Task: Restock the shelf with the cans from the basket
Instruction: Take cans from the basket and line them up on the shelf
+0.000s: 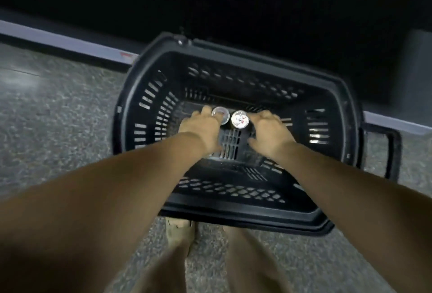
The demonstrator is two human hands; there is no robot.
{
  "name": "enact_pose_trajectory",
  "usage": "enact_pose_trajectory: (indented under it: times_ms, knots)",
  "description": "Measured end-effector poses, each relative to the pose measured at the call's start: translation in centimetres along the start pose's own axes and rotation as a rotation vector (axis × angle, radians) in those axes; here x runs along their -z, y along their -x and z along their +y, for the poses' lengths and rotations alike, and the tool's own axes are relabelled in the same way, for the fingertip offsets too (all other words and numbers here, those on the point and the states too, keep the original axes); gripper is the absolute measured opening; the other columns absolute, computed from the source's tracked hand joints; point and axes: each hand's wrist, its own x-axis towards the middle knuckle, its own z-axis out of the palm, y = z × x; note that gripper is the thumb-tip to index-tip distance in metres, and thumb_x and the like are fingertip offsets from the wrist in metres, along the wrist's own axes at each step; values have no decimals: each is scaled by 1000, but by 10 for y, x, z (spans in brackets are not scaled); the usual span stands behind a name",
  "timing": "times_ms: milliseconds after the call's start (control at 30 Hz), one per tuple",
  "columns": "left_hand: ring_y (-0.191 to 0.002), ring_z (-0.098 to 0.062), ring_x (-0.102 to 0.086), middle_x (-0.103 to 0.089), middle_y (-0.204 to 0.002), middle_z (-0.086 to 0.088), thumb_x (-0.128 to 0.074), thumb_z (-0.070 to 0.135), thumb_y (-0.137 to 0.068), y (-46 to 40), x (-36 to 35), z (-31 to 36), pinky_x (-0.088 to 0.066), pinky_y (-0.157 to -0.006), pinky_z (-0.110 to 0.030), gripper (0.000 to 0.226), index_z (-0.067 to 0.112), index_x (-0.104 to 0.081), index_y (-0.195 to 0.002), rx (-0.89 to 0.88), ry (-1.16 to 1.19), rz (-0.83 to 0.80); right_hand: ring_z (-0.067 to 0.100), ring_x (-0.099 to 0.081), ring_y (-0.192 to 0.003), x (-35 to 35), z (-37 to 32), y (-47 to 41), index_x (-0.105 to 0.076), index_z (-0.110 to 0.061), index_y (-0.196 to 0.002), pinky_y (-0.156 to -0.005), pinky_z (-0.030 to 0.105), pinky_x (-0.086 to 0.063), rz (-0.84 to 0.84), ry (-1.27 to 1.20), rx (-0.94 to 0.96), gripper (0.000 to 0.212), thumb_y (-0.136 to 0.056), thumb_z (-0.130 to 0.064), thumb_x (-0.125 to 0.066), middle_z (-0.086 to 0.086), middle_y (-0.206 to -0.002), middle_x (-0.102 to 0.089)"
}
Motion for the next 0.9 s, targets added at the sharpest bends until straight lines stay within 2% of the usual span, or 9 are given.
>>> enact_pose_trajectory:
  times_ms: [100, 200, 267, 367, 467, 533, 667, 767, 900]
  knots:
    - [-120, -32, -38, -28, -139, -10, -72, 33, -74, -56, -29, -6, -40, -91, -43, 79, 24, -27, -138, -19, 7, 21, 34, -34, -125, -37, 8, -50, -30, -19, -143, -104, 42, -36, -3, 15, -20, 69, -82, -12, -61, 13, -139, -34]
    - [-130, -36, -28, -7, -153, -10, -73, 24, -75, -103, -52, -11, -38, -96, -46, 89, 32, -16, -142, -33, -32, 3, 35, -27, -131, -67, 17, -88, -20, -26, -146, -106, 45, -34, -6, 29, -26, 80, -81, -9, -62, 12, -147, -23]
    - [-132, -38, -24, 1, -155, -8, -71, 18, -76, -126, -64, -14, -36, -98, -47, 93, 37, -10, -143, -44, -36, 0, 37, -25, -133, -83, 22, -106, -16, -29, -147, -106, 45, -33, -9, 34, -25, 82, -82, -9, -62, 13, -149, -18]
    - [-124, -39, -33, -16, -149, -9, -64, 9, -78, -147, -80, -21, -42, -95, -48, 84, 38, -16, -141, -67, -6, 43, 39, -31, -128, -101, 28, -123, -16, -28, -147, -104, 45, -36, 8, 21, -22, 80, -82, -7, -59, 17, -146, -21]
    - [-106, -40, -47, -36, -128, -13, -57, 6, -81, -156, -90, -23, -46, -76, -46, 62, 28, -31, -133, -106, 8, 202, 40, -40, -119, -110, 31, -130, -25, -25, -143, -94, 44, -41, 103, 4, -1, 72, -82, -3, -57, 18, -138, -30]
    - [-98, -40, -50, -39, -121, -14, -56, 5, -81, -158, -93, -23, -43, -68, -44, 56, 26, -35, -129, -119, 3, 269, 39, -42, -116, -111, 32, -130, -29, -24, -142, -90, 43, -43, 135, 6, 4, 71, -80, -3, -58, 17, -135, -32]
    - [-93, -42, -55, -42, -117, -14, -60, 9, -77, -143, -78, -21, -44, -66, -43, 58, 28, -38, -127, -131, 12, 268, 39, -44, -116, -96, 28, -116, -32, -26, -141, -92, 42, -43, 116, -7, 10, 71, -79, -10, -64, 16, -133, -35]
    - [-92, -43, -57, -44, -114, -13, -63, 15, -75, -109, -51, -13, -48, -69, -44, 56, 28, -40, -125, -155, 17, 257, 39, -46, -115, -65, 20, -84, -33, -25, -140, -94, 41, -44, 104, -32, 8, 70, -79, -20, -67, 16, -130, -37]
    - [-86, -37, -59, -45, -105, -6, -66, 26, -72, -38, 4, 4, -48, -67, -41, 51, 33, -42, -117, -182, 25, 262, 37, -47, -113, 0, 1, -12, -35, -27, -138, -95, 40, -44, 80, -77, 16, 66, -79, -21, -64, 14, -127, -39]
